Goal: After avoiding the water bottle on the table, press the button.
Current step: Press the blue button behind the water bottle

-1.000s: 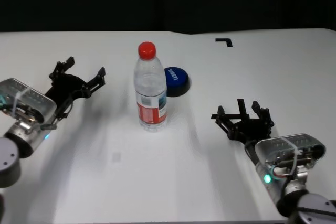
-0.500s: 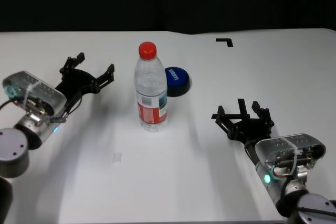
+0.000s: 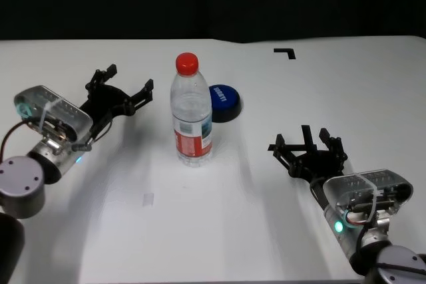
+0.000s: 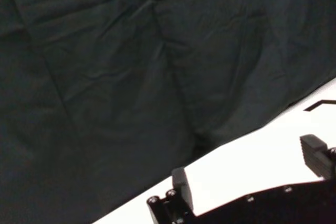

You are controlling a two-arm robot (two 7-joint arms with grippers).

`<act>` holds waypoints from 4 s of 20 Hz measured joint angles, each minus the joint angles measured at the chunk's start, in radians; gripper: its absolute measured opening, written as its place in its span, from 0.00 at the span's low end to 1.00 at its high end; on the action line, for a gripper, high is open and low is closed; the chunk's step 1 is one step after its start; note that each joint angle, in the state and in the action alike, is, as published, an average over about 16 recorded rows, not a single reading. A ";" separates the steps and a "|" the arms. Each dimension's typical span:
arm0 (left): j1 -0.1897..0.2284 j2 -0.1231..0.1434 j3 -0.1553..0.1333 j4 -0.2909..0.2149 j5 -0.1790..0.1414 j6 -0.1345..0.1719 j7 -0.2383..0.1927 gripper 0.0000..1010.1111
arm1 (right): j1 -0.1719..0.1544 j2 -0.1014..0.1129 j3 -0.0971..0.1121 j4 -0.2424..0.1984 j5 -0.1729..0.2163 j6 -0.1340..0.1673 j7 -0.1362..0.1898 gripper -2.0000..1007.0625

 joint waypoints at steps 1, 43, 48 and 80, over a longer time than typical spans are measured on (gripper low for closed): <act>-0.006 -0.002 0.003 0.007 -0.001 -0.003 -0.001 0.99 | 0.000 0.000 0.000 0.000 0.000 0.000 0.000 1.00; -0.203 -0.094 0.071 0.309 -0.012 -0.133 -0.052 0.99 | 0.000 0.000 0.000 0.000 0.000 0.000 0.000 1.00; -0.215 -0.103 0.074 0.330 -0.011 -0.141 -0.054 0.99 | 0.000 0.000 0.000 0.000 0.000 0.000 0.000 1.00; -0.091 -0.037 0.025 0.121 -0.001 -0.070 0.009 0.99 | 0.000 0.000 0.000 0.000 0.000 0.000 0.000 1.00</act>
